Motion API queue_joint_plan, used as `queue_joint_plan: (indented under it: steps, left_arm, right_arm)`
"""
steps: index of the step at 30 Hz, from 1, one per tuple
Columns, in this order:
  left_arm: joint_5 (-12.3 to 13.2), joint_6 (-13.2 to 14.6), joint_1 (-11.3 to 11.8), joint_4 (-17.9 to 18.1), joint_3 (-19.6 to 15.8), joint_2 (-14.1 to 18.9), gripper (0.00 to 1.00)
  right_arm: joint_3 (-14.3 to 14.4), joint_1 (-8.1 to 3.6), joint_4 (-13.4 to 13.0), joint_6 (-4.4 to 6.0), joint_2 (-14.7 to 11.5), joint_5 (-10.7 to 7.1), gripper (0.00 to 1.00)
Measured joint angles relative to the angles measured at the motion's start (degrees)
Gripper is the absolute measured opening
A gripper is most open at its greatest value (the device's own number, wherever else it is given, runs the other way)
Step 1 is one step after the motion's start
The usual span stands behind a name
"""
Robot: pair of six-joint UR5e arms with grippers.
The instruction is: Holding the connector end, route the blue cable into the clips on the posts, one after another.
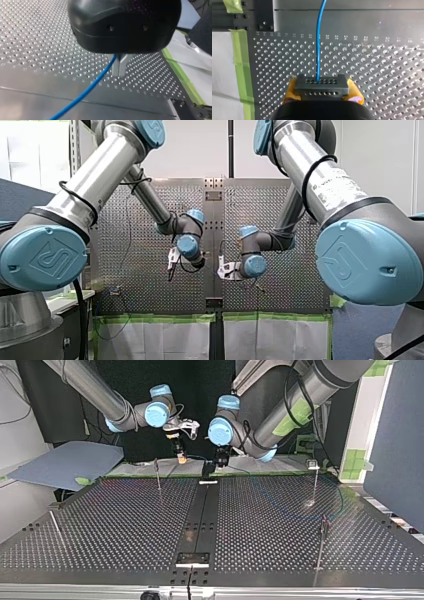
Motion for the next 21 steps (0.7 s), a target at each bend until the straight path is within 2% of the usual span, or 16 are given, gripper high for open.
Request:
queue_joint_plan:
  steps: [4,8,16,21]
  left_arm:
    - [-0.01,-0.07,-0.68,1.43,0.01,-0.66,0.0]
    - [-0.01,-0.03,-1.41,2.28,0.01,-2.24,0.0]
    - [-0.1,-1.25,-3.42,6.15,0.01,-6.42,0.0]
    - [-1.19,-1.66,-4.34,8.82,0.02,-7.28,0.0]
  right_arm:
    - [1.06,-0.11,-2.36,0.16,0.04,-0.03,0.0]
    - [2.54,-0.5,-4.46,0.75,0.09,-0.3,0.0]
    - [6.31,-1.99,-8.91,1.66,0.24,-0.8,0.0]
    - [7.55,-2.99,-11.57,1.85,0.32,-0.93,0.0]
